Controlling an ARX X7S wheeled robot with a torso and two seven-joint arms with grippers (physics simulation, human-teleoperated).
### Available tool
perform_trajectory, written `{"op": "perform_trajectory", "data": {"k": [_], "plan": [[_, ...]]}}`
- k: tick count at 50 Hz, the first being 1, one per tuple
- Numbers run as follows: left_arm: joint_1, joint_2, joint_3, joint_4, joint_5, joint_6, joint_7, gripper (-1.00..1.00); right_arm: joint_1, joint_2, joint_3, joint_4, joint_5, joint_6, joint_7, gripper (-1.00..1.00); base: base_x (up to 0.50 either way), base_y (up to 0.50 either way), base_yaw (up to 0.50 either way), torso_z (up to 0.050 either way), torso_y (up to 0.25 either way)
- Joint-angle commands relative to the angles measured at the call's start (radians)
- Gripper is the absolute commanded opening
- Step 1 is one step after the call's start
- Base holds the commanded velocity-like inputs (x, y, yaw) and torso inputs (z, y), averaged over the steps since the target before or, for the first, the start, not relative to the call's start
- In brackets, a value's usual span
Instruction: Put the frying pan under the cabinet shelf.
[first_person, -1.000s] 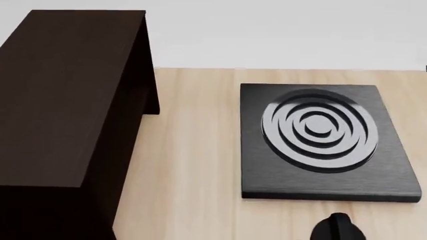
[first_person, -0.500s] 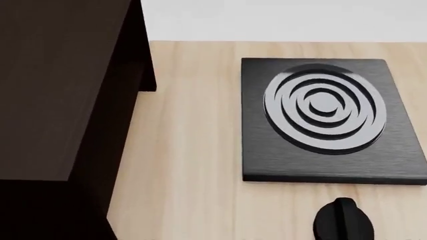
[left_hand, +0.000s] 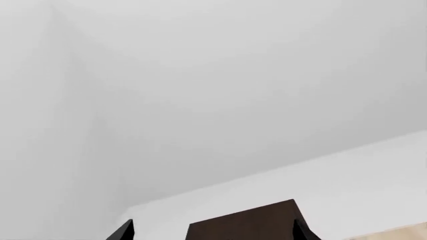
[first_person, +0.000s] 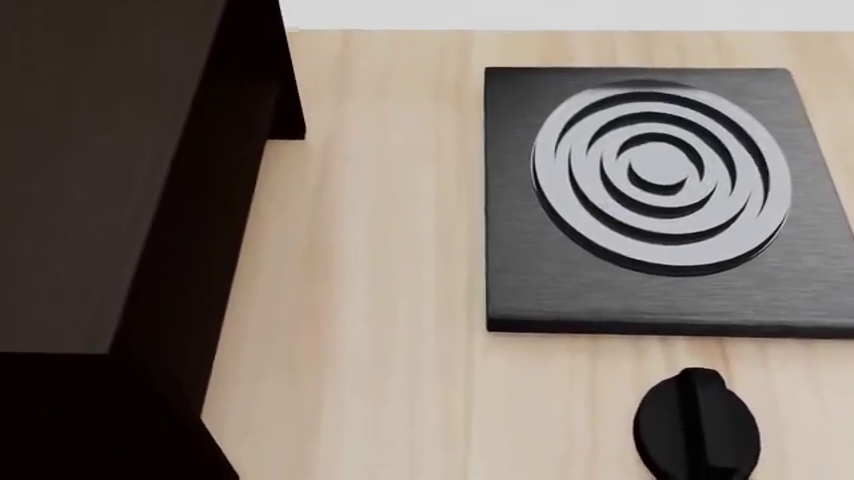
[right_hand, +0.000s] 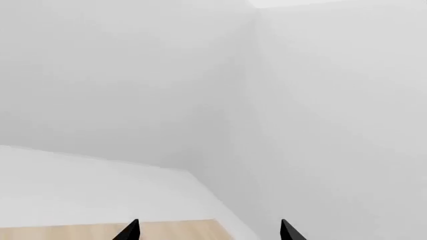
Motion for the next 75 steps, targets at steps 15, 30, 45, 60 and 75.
{"op": "perform_trajectory", "data": {"k": [15,30,45,60,75], "plan": [[-0.031,-0.009,0.017,0.001,-0.051,0.009,-0.04,1.0,-0.31,0.007,0.352,-0.006,-0.037,0.021,-0.091,1.0,0.0,0.0,0.0,0.026,-0.097],[-0.058,-0.022,0.024,-0.003,-0.088,0.014,-0.067,1.0,-0.358,0.046,0.356,0.007,-0.024,-0.027,-0.068,1.0,0.0,0.0,0.0,0.026,-0.096],[-0.078,-0.028,0.042,-0.003,-0.119,0.017,-0.095,1.0,-0.419,0.004,0.465,-0.013,-0.058,0.011,-0.132,1.0,0.0,0.0,0.0,0.026,-0.096],[-0.093,-0.018,0.065,-0.008,-0.115,0.02,-0.099,1.0,-0.485,-0.016,0.503,-0.025,-0.145,-0.011,-0.207,1.0,0.0,0.0,0.0,0.026,-0.096],[-0.079,-0.027,0.062,0.0,-0.132,0.044,-0.109,1.0,-0.548,-0.056,0.415,-0.023,-0.317,-0.086,-0.297,1.0,0.0,0.0,0.0,0.015,-0.053]]}}
